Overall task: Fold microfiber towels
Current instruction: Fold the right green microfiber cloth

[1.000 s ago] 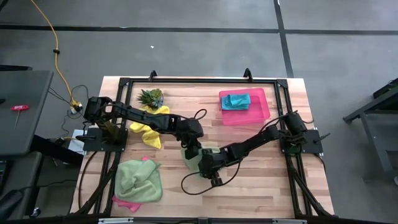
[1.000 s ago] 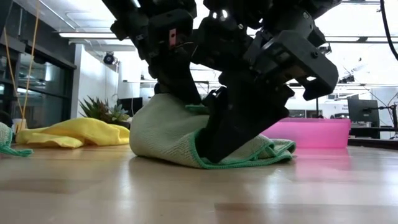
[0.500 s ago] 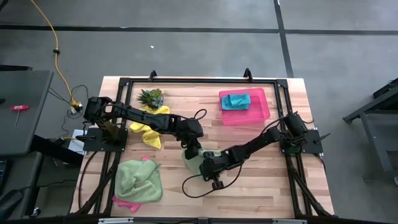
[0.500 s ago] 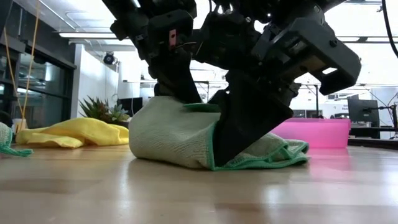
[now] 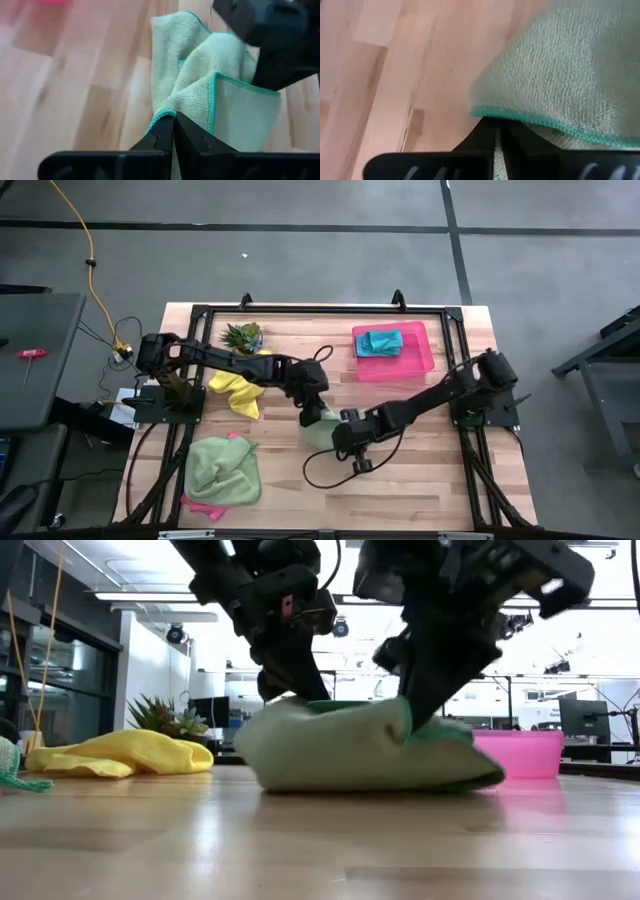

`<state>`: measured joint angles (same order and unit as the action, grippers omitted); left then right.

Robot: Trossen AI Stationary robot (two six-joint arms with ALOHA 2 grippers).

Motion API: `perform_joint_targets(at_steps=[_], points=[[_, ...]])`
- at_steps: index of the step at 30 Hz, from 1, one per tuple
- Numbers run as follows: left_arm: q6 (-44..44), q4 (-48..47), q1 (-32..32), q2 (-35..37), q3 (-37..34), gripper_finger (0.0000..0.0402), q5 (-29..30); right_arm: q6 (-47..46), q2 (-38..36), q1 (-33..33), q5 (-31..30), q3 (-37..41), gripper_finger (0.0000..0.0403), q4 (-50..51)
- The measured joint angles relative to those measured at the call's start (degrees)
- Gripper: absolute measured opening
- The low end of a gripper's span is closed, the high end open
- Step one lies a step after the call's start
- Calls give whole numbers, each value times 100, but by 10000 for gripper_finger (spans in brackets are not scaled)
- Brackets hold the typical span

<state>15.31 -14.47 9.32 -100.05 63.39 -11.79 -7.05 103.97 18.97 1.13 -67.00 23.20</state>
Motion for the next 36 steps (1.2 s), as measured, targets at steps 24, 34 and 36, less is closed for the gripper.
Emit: perform_joint_targets(at_steps=[24, 34, 36], points=[[-3866, -684, -279, 402, 1402, 0, 1993, -906, -2817, -862, 695, 2331, 1, -748], [-3307, -731, -391, 318, 1143, 0, 2764, -1772, -3550, -1305, 844, 3319, 1, -1508], [-3092, -909, -391, 304, 940, 0, 3013, -1842, -3550, -1315, 817, 3346, 1, -1264]])
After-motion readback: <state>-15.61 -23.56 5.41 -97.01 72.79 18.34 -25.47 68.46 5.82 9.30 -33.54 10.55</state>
